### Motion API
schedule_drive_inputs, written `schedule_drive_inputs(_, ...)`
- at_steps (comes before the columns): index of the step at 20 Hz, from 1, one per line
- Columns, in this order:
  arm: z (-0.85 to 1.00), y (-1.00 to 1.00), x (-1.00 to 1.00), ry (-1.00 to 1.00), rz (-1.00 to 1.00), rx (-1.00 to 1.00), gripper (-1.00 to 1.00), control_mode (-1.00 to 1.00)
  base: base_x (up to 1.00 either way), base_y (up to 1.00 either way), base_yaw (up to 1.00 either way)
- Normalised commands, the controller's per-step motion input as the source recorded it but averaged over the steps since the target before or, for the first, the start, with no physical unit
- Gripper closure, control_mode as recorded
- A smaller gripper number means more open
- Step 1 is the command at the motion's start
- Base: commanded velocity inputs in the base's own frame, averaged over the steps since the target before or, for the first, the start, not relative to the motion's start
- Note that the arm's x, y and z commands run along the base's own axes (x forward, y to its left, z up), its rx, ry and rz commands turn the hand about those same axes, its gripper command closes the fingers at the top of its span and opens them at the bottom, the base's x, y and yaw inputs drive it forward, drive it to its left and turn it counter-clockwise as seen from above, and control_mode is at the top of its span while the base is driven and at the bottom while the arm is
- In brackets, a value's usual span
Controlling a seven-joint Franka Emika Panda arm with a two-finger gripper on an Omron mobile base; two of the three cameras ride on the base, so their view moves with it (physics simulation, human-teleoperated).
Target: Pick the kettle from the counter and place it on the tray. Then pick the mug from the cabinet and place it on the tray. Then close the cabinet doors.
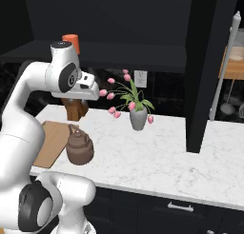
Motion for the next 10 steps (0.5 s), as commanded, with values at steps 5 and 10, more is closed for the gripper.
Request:
schedule_drive_inputs(5,-0.55,0.18,0.11,0.16,0.12,-0.01,-1.00,-1.00,0.00,0.00,0.00)
schedule_drive_inputs(10,-0.81,0.02,0.19,0.18,0.31,0.00,-1.00,-1.00,0.00,0.00,0.00)
